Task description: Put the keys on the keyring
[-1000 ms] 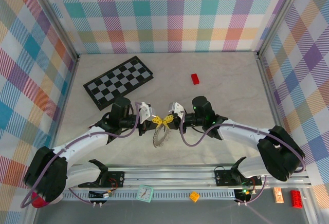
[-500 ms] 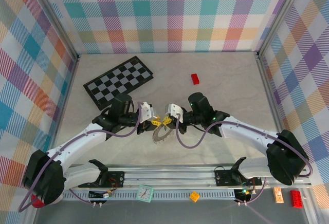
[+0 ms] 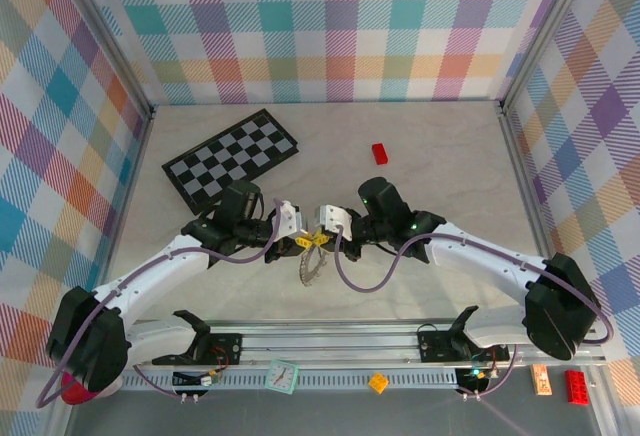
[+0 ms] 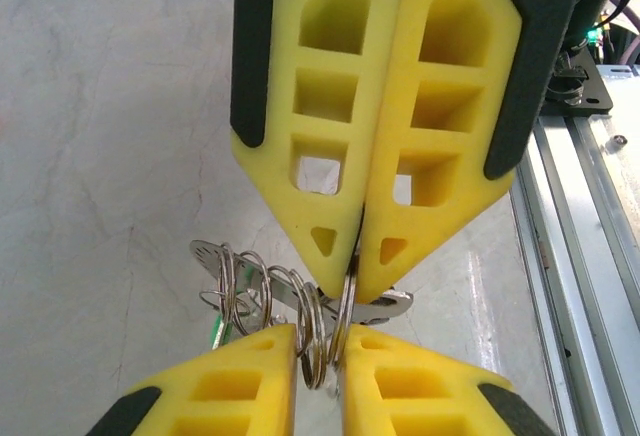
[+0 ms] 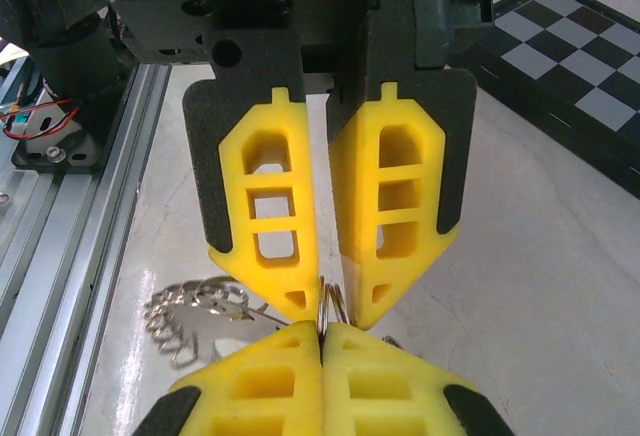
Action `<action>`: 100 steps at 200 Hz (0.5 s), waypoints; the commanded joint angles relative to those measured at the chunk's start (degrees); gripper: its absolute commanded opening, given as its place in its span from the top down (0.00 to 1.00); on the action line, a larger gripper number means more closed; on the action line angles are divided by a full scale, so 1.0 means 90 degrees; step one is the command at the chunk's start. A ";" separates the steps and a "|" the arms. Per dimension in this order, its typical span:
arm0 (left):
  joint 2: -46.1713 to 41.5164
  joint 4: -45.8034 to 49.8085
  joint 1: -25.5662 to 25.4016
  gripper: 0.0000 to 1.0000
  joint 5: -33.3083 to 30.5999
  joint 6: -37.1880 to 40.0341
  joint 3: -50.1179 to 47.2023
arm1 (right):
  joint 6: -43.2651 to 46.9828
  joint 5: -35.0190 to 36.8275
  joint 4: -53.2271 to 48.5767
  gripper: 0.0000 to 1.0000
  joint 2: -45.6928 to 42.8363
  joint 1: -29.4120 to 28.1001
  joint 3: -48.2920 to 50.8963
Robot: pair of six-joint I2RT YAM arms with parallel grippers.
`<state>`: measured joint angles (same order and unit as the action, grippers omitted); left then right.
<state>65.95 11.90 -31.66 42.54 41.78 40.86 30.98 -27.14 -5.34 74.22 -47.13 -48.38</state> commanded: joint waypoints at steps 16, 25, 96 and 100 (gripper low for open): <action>0.0035 -0.0190 -0.0086 0.87 0.0255 -0.0023 0.0193 | 0.0282 -0.0068 -0.0153 1.00 0.0159 -0.0205 -0.0384; 0.0035 -0.0170 -0.0086 0.87 0.0290 -0.0032 0.0206 | 0.0323 -0.0035 -0.0224 1.00 0.0199 -0.0230 -0.0432; -0.0045 -0.0375 -0.0086 1.00 0.0387 -0.0150 0.0063 | -0.0386 0.0007 0.0130 0.71 -0.0128 0.0018 -0.0058; -0.0057 -0.0453 -0.0086 1.00 0.0390 -0.0184 0.0011 | -0.0487 -0.0062 0.0199 0.71 -0.0186 0.0086 0.0036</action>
<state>66.06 11.94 -31.73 42.19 41.25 40.86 30.59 -24.84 -8.16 75.70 -48.18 -50.48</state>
